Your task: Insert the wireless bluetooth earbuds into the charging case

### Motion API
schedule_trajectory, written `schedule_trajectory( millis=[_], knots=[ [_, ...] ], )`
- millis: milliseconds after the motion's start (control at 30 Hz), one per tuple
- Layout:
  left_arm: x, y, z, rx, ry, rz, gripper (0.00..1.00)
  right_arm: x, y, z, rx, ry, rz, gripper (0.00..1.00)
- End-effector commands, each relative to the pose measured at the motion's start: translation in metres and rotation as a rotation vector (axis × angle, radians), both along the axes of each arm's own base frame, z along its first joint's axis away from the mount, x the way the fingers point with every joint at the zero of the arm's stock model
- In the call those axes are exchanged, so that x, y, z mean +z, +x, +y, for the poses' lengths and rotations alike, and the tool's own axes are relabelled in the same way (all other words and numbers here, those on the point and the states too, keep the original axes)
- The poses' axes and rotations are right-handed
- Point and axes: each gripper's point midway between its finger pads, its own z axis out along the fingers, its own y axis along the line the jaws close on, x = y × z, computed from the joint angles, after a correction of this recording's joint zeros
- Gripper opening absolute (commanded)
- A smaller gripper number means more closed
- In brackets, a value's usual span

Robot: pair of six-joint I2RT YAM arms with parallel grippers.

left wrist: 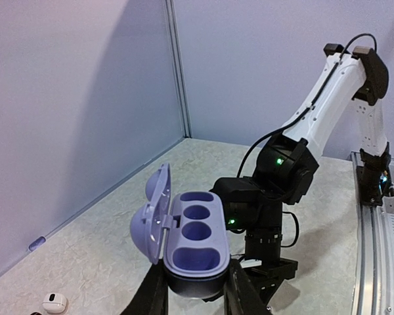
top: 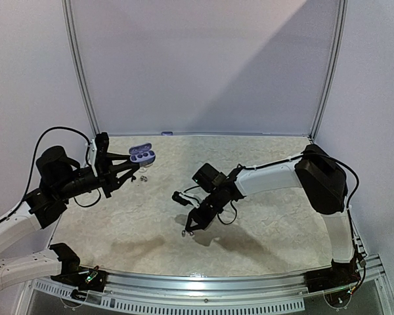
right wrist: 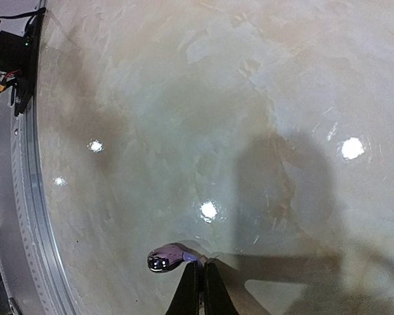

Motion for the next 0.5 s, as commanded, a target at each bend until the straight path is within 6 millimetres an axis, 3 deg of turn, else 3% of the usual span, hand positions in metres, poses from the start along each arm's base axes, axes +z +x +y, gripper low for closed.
schedule_trajectory(
  millis=[0,233,467],
  knots=[
    [-0.008,0.001,0.004,0.013,0.011,0.002,0.0,0.014,0.001,-0.002,-0.032,0.006,-0.045,0.0],
    [-0.007,0.002,0.006,0.028,0.012,-0.009,0.0,0.052,0.024,-0.002,-0.069,0.03,-0.205,0.0],
    [-0.01,0.004,0.009,0.045,0.019,-0.011,0.0,0.103,0.05,-0.006,-0.104,0.051,-0.43,0.0]
  ],
)
